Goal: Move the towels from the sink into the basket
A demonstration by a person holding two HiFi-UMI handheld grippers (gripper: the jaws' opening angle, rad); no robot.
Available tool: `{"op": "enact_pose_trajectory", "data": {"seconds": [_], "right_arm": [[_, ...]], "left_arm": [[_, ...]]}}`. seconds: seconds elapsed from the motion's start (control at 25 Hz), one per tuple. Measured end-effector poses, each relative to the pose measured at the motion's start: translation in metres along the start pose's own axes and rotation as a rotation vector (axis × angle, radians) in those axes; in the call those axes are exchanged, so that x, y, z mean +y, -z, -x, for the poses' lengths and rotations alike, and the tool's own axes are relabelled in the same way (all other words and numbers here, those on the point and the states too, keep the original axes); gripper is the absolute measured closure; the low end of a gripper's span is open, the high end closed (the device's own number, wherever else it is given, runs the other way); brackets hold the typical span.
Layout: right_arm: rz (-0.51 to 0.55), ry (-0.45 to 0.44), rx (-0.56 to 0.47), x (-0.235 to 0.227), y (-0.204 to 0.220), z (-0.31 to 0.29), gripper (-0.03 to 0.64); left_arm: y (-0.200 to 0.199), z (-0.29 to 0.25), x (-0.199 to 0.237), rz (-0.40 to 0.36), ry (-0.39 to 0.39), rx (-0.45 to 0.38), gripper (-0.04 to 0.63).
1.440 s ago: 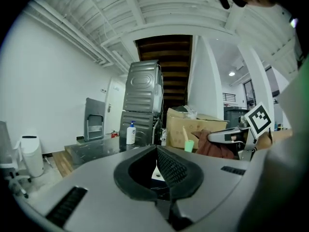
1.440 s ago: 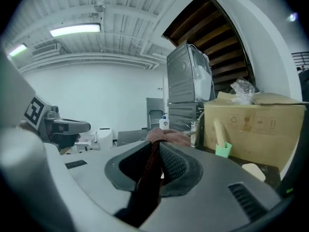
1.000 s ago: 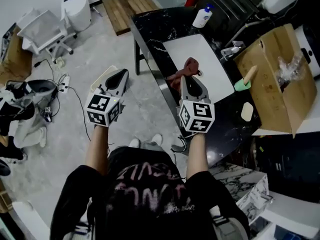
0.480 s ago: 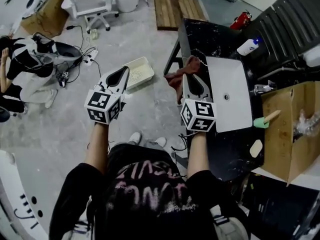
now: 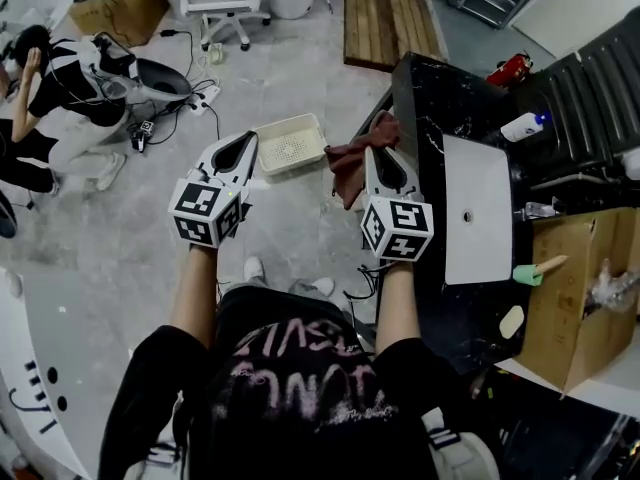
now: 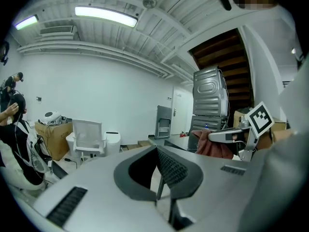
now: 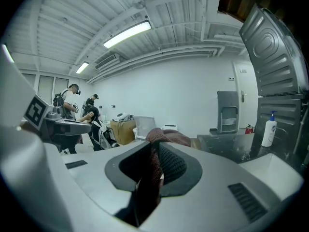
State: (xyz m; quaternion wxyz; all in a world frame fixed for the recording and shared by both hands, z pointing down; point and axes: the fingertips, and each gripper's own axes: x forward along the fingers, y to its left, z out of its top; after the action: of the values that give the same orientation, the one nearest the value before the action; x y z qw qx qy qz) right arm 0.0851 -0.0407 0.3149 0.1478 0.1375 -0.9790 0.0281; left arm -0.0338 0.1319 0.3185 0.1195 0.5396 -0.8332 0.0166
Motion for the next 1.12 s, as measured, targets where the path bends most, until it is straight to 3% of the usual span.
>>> {"op": "enact_pose_trajectory", "data": {"seconds": [0.68, 1.12], "right_arm": [[0.001, 0.126, -0.005, 0.054, -0.013, -0.034, 0.548], [0.017, 0.109, 0.033, 0.056, -0.011, -0.087, 0.549]], "left_arm": [[0.001, 0.01, 0.089, 0.024, 0.081, -0.016, 0.589], [0.014, -0.023, 0.132, 0.064, 0.064, 0.017, 0.589]]}}
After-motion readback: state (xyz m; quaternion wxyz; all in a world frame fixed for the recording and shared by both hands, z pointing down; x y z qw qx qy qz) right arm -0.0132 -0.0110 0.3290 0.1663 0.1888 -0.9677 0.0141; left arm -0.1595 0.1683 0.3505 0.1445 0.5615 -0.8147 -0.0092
